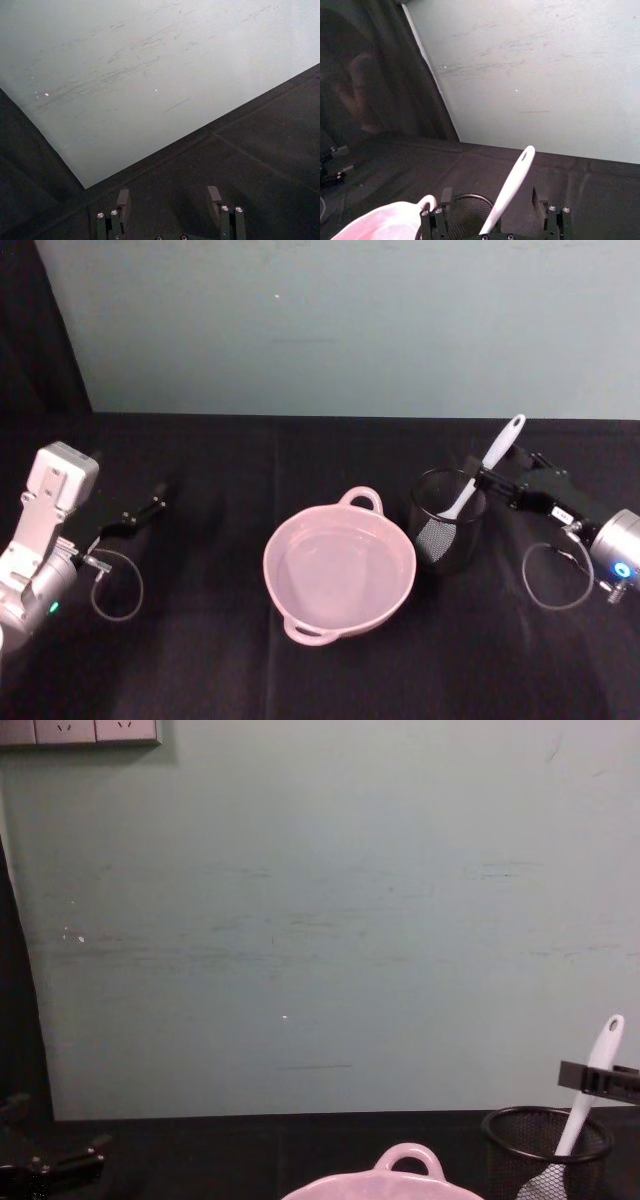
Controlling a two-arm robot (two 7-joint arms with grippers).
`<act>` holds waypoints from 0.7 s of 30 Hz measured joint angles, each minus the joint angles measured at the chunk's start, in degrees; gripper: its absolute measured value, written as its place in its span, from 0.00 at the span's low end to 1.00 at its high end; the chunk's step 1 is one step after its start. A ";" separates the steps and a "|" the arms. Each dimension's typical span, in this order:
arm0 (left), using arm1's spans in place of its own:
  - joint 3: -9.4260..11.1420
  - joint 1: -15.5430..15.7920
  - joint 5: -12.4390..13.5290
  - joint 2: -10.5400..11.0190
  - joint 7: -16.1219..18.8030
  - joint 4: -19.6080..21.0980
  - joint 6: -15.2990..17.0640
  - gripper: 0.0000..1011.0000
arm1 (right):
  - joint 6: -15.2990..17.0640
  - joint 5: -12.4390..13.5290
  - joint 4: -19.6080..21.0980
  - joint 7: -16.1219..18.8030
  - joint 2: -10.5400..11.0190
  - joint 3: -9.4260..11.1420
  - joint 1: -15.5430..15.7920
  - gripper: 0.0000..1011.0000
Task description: Use the one hand to pick up the spoon and stir the clear water in the bowl.
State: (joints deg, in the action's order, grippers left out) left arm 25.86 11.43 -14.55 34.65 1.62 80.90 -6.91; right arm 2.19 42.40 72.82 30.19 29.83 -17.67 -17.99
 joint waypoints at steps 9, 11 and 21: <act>0.00 0.00 0.00 0.00 0.00 0.00 0.00 0.99 | 0.10 -0.95 3.51 -1.45 2.07 1.33 2.44 0.99; 0.00 0.00 0.00 0.00 0.00 0.00 0.00 0.99 | 0.20 -1.62 4.58 -2.19 2.93 1.73 3.17 0.99; 0.00 0.00 0.00 0.00 0.00 0.00 0.00 0.99 | 0.72 -12.66 9.70 -11.57 6.95 1.66 5.24 0.99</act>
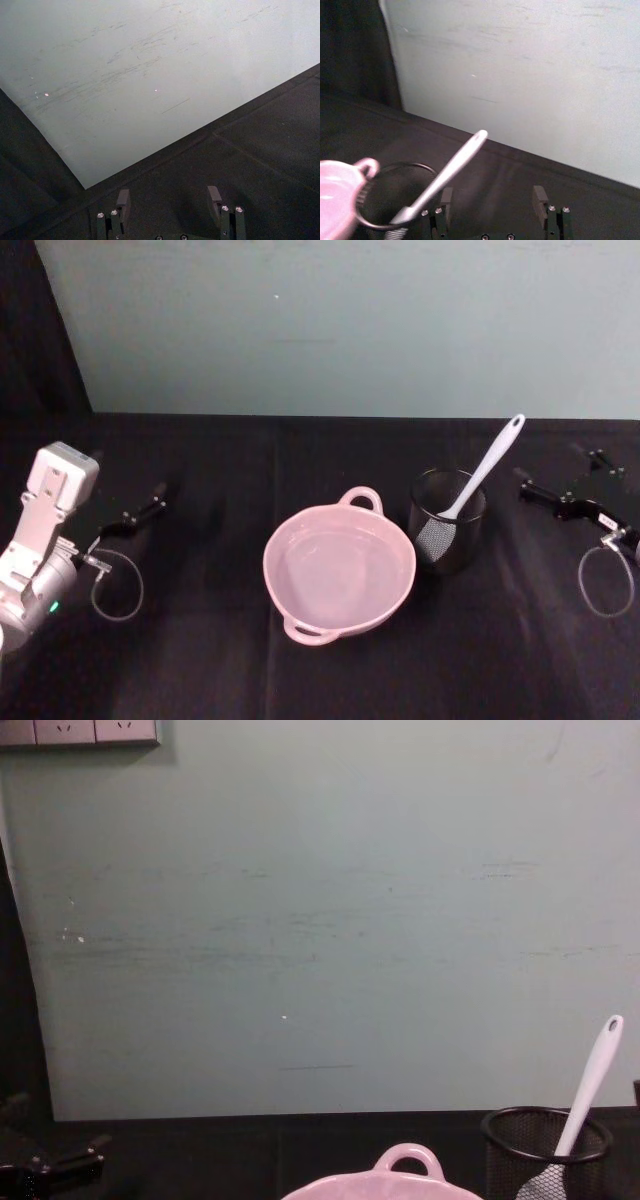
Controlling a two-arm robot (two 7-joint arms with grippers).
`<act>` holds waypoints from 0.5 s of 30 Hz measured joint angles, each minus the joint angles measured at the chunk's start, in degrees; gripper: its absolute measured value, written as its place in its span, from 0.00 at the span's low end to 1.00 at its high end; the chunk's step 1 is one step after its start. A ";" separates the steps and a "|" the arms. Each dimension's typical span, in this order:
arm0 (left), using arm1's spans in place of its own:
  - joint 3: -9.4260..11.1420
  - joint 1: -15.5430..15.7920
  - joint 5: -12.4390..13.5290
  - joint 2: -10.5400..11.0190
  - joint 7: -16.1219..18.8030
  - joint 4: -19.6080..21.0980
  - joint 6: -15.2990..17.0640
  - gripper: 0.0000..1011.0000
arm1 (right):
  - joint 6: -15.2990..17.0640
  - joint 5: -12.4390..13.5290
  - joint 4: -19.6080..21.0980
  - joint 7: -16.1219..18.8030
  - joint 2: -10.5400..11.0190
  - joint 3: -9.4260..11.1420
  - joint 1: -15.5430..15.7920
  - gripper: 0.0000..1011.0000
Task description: Use the one hand to pick up the spoon and stir the clear water in the bowl.
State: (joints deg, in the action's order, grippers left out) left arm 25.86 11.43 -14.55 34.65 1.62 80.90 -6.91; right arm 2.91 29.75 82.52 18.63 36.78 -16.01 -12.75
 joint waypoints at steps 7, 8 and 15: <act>0.00 0.00 0.00 0.00 0.00 0.00 0.00 0.99 | -1.36 -7.42 -2.14 -6.71 -1.90 -0.70 -1.29 0.99; 0.00 0.00 0.00 0.00 0.00 0.00 0.00 0.99 | -1.65 -8.02 -2.68 -7.15 -2.32 -0.87 -1.63 0.99; 0.00 0.00 0.00 0.00 0.00 0.00 0.00 0.99 | -4.44 -14.02 -7.28 -10.43 -5.54 -3.02 -3.91 0.99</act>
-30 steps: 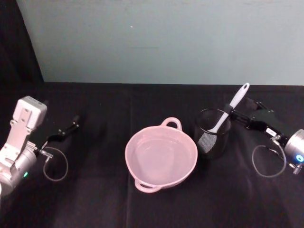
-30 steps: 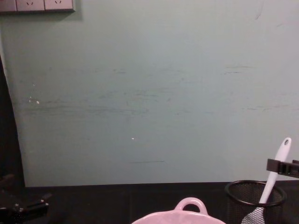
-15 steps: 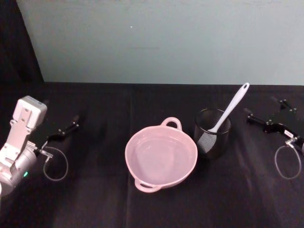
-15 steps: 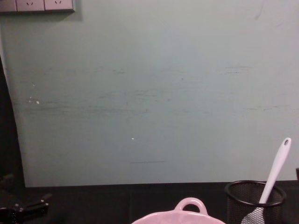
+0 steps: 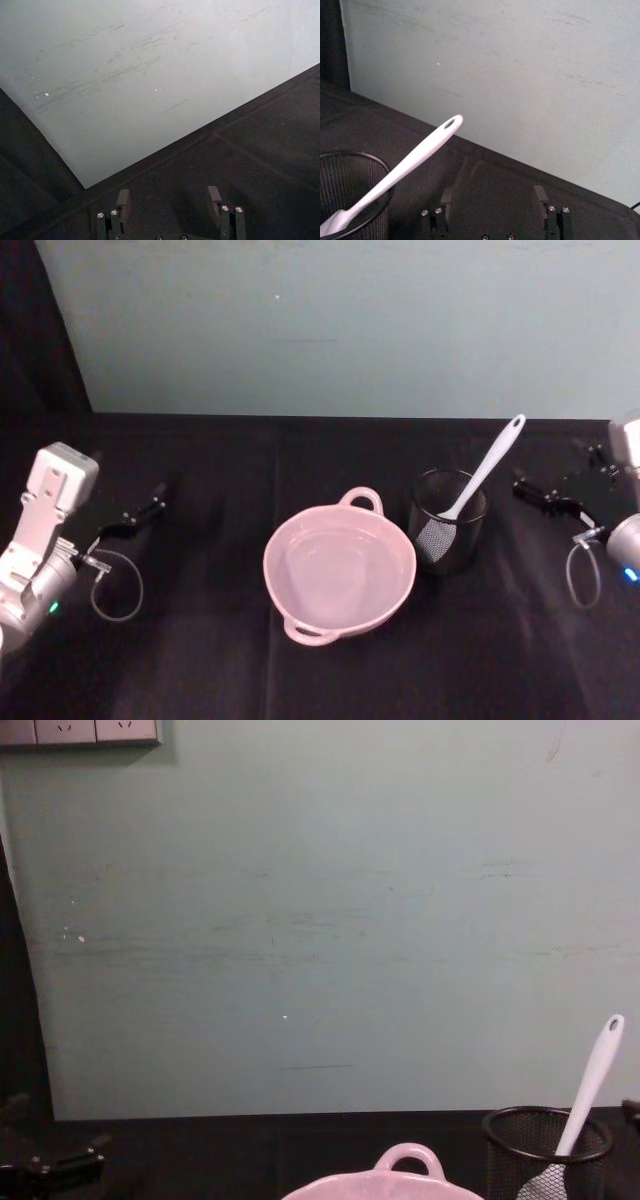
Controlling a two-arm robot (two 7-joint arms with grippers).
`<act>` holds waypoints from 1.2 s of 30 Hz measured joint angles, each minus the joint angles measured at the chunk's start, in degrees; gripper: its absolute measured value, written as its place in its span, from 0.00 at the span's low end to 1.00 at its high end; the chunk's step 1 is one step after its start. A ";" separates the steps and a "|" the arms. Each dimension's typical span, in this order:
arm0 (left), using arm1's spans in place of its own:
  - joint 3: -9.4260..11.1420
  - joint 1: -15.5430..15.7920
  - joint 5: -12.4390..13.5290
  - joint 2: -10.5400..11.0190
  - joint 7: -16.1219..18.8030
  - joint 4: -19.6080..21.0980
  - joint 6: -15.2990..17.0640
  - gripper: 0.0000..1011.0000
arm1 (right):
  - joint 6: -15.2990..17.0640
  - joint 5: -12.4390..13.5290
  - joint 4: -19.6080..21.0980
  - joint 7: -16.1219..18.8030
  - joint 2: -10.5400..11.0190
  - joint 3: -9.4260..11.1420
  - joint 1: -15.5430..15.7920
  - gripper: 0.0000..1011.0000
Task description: Use the one hand to pick up the spoon and stir the clear water in the bowl.
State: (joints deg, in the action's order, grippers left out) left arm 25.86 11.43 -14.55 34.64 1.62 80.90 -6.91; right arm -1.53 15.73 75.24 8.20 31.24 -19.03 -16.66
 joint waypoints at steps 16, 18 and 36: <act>0.00 0.00 0.00 0.00 0.00 0.00 0.00 0.99 | -0.41 -0.32 -2.52 -0.27 -2.38 1.44 0.70 0.99; 0.00 0.00 0.00 0.00 0.00 0.00 0.00 0.99 | -0.42 -0.30 -2.52 -0.27 -2.38 1.42 0.69 0.99; 0.00 0.00 0.00 0.00 0.00 0.00 0.00 0.99 | -0.52 -0.16 -2.52 -0.13 -2.32 1.28 0.60 0.99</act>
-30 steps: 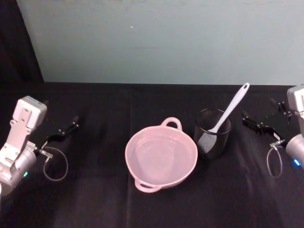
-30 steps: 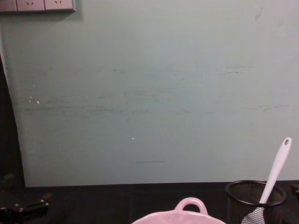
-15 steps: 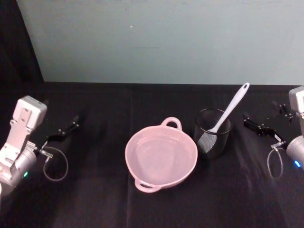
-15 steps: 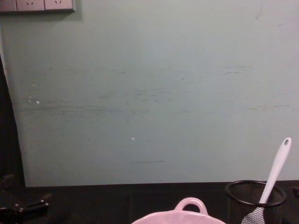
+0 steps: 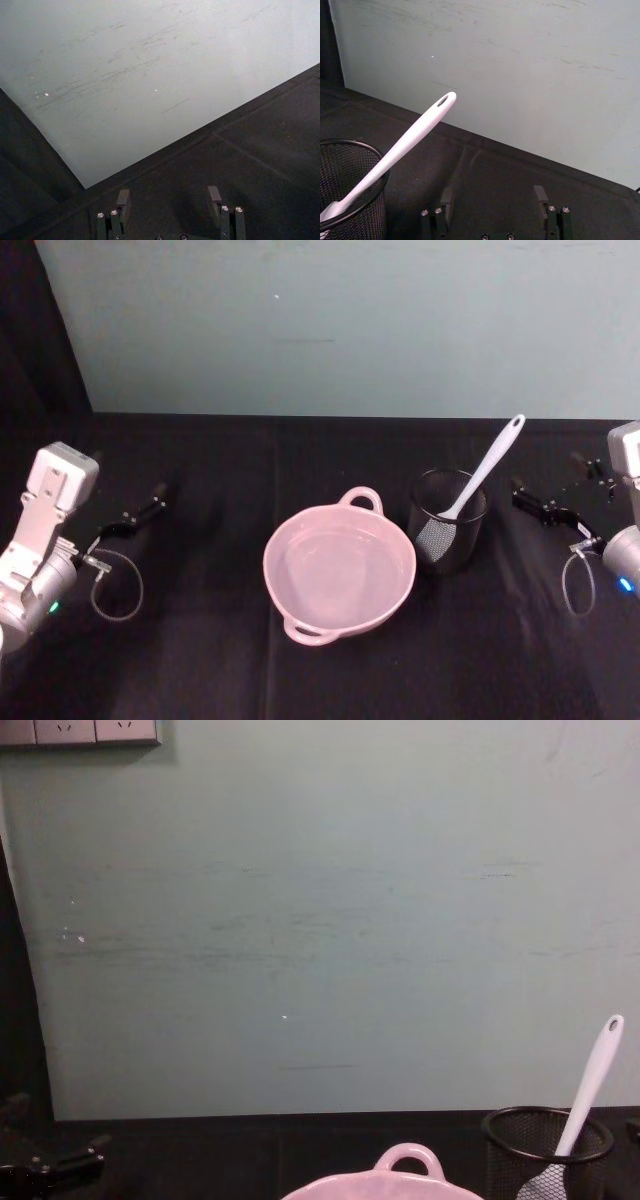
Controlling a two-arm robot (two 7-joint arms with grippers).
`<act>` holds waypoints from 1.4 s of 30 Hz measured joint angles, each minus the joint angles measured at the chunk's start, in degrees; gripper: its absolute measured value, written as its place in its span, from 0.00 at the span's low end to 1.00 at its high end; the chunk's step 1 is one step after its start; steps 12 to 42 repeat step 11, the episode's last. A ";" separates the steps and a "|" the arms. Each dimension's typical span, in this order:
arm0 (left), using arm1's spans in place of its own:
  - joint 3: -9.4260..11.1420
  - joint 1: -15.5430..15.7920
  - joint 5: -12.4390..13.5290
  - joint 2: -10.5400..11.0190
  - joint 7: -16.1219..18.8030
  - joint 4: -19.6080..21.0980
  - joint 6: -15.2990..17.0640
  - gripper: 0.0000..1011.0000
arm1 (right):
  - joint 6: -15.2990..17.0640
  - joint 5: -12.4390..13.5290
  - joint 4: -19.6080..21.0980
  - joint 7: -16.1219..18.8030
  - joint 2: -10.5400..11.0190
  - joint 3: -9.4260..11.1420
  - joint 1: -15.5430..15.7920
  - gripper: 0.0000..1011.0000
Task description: Use the one hand to pick up the spoon and stir the clear water in the bowl.
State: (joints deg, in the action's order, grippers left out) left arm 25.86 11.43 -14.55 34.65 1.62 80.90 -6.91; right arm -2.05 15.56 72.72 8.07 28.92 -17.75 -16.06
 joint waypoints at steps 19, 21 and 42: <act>0.00 0.00 0.00 0.00 0.00 0.00 0.00 0.99 | -0.03 0.04 0.00 0.05 0.03 -0.03 -0.02 0.99; 0.00 0.00 0.00 0.00 0.00 0.00 0.00 0.99 | -0.03 0.04 0.00 0.05 0.03 -0.03 -0.02 0.99; 0.00 0.00 0.00 0.00 0.00 0.00 0.00 0.99 | -0.03 0.04 0.00 0.05 0.03 -0.03 -0.02 0.99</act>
